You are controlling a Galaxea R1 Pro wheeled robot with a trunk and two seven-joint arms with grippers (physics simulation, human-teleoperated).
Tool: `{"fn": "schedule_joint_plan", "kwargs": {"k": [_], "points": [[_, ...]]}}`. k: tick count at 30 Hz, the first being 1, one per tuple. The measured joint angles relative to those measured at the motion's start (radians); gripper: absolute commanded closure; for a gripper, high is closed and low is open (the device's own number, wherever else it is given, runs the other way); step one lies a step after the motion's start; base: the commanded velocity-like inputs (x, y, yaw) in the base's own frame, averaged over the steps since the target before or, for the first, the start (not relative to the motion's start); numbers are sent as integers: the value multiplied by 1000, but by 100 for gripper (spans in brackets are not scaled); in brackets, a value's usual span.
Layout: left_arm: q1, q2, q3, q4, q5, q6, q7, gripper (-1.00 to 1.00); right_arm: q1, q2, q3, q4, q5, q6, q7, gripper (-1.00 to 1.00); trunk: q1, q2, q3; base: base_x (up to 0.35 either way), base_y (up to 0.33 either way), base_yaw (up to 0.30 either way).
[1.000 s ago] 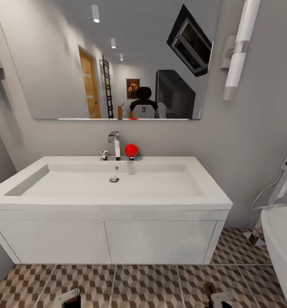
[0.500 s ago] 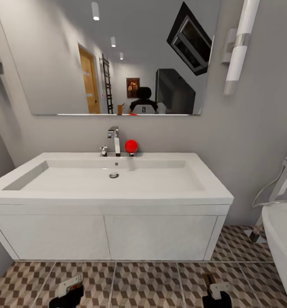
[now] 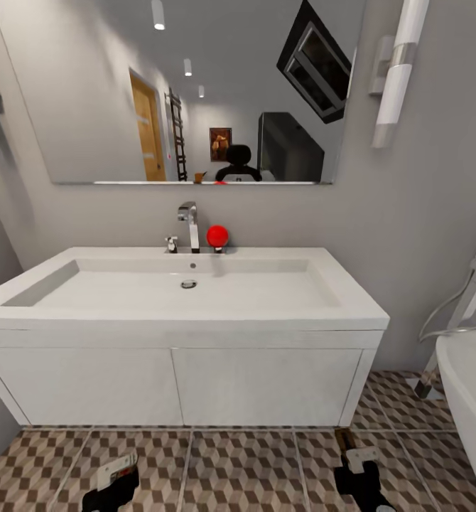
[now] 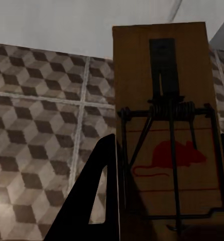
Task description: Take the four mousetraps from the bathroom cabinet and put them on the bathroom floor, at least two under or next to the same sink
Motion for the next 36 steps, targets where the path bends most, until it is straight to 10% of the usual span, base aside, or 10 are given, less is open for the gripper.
{"fn": "schedule_joint_plan", "kwargs": {"k": [7,13,21,36], "points": [[0,5,1,5,1,-50,-1,100,5,-1,-1,-15,-8,-70,1,100,27,-49,-22,0,0,0],[0,5,3,19,0,-102,-6,100,9,0,1,168,-10,-391,2,100,50,-91,-41,0,0,0],[0,2,2,121,7,-321,-15,100,9,-3,0,193,-12,-439,2,100,81,-147,-66,0,0,0],[0,5,-25,58,-20,-355,-11,100,9,-5,2,194,-8,-564,4,100,138,-252,-113,0,0,0]]}}
